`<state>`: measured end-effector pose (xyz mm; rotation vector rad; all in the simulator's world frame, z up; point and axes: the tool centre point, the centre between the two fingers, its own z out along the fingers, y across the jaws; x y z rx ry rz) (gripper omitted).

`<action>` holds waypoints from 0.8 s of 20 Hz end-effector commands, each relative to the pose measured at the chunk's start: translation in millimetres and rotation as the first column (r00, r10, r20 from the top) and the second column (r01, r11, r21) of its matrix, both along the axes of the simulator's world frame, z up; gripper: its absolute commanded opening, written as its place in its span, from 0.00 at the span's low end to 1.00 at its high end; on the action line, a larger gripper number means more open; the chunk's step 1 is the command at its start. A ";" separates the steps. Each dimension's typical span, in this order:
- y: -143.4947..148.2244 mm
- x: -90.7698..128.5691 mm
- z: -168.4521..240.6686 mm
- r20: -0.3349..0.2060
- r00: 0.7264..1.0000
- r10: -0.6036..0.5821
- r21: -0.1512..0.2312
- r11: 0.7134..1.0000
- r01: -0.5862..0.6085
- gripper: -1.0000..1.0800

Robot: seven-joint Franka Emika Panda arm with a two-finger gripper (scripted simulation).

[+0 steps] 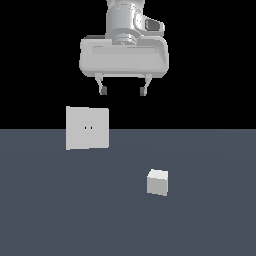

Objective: Plug the charger into the wall socket.

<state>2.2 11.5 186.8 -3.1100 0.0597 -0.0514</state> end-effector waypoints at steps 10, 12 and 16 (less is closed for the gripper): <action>-6.0 -8.0 -9.7 0.015 1.000 -0.027 -0.005 1.000 0.027 0.96; -8.9 -11.9 -14.6 0.022 0.999 -0.040 -0.008 0.999 0.040 0.96; -16.3 -22.1 -27.2 0.041 0.996 -0.075 -0.013 0.997 0.075 0.96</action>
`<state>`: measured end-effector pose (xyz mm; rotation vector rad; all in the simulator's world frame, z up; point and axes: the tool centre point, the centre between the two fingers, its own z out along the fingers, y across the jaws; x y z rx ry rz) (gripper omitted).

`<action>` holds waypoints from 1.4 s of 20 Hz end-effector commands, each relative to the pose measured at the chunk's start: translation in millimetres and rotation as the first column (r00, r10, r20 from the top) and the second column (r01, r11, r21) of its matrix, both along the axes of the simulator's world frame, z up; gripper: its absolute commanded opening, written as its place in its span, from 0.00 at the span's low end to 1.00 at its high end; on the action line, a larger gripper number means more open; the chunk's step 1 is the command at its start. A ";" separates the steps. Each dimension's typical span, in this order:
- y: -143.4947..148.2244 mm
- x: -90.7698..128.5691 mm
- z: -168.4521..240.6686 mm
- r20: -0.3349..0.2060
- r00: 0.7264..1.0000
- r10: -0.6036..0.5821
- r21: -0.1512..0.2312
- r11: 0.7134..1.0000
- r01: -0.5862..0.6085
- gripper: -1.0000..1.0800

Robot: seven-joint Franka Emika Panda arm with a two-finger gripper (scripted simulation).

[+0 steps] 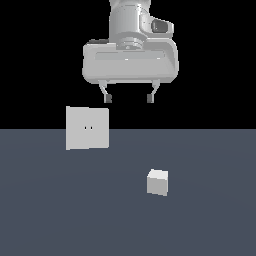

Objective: Plug the charger into the wall socket.

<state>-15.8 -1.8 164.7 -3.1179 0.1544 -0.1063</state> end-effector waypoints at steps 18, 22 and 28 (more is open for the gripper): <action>-40.9 -61.6 -83.1 0.120 0.970 -0.211 -0.031 0.976 0.217 0.96; -45.2 -68.1 -93.5 0.135 0.963 -0.235 -0.034 0.970 0.242 0.96; -48.3 -72.5 -101.6 0.145 0.957 -0.253 -0.036 0.965 0.260 0.96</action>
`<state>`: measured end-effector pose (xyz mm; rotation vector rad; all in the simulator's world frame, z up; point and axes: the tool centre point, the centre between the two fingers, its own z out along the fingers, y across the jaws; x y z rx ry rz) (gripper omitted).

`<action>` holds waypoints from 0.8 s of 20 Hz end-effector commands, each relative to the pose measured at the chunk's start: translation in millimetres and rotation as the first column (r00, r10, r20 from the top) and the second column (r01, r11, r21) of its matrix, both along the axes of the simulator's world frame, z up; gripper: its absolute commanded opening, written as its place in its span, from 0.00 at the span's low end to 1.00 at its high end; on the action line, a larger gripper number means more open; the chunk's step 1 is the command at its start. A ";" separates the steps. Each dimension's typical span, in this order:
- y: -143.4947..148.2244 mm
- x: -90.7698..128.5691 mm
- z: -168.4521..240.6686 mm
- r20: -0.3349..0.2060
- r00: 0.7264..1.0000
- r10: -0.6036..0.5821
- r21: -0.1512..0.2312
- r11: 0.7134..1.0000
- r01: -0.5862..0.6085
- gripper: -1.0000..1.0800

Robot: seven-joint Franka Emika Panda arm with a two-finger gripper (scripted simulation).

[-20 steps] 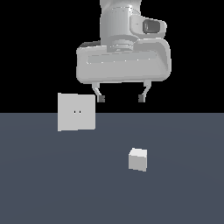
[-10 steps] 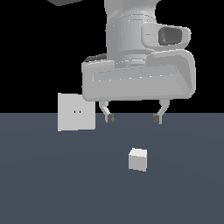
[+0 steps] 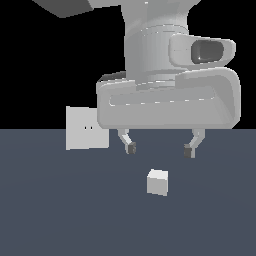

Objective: Plug the charger into the wall socket.

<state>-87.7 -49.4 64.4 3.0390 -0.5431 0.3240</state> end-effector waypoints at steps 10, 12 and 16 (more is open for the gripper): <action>-0.3 -1.2 -14.4 0.002 1.000 -0.004 0.000 1.000 0.004 0.96; -0.3 -1.5 -22.8 0.002 1.000 -0.004 0.000 1.000 0.004 0.96; -0.5 -1.6 -40.5 0.003 1.000 -0.006 0.000 1.000 0.006 0.96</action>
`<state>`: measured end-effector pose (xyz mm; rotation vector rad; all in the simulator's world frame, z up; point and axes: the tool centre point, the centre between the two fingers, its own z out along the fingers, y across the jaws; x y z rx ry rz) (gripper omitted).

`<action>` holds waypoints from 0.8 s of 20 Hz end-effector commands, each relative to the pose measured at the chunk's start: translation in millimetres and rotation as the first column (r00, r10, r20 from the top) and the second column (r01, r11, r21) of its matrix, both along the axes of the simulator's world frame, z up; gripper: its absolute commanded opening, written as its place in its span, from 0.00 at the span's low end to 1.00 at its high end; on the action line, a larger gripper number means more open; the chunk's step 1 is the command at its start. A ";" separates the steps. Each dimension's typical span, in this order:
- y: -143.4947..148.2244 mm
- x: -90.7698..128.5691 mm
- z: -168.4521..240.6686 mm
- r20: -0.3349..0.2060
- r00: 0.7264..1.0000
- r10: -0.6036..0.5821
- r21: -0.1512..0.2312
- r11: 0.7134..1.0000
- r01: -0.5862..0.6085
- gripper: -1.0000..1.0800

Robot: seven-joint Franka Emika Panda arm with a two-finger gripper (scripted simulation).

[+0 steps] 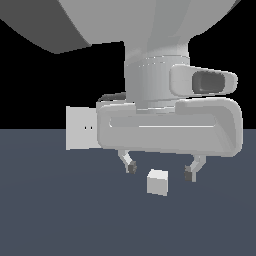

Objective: Plug the charger into the wall socket.

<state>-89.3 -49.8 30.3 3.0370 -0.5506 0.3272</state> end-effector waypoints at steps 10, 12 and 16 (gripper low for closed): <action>0.1 0.3 -18.7 0.001 1.000 -0.001 0.000 1.000 0.001 0.00; 0.1 0.3 -18.7 0.001 1.000 -0.001 0.000 1.000 0.001 0.00; 0.1 0.3 -18.7 0.001 1.000 -0.001 0.000 1.000 0.001 0.00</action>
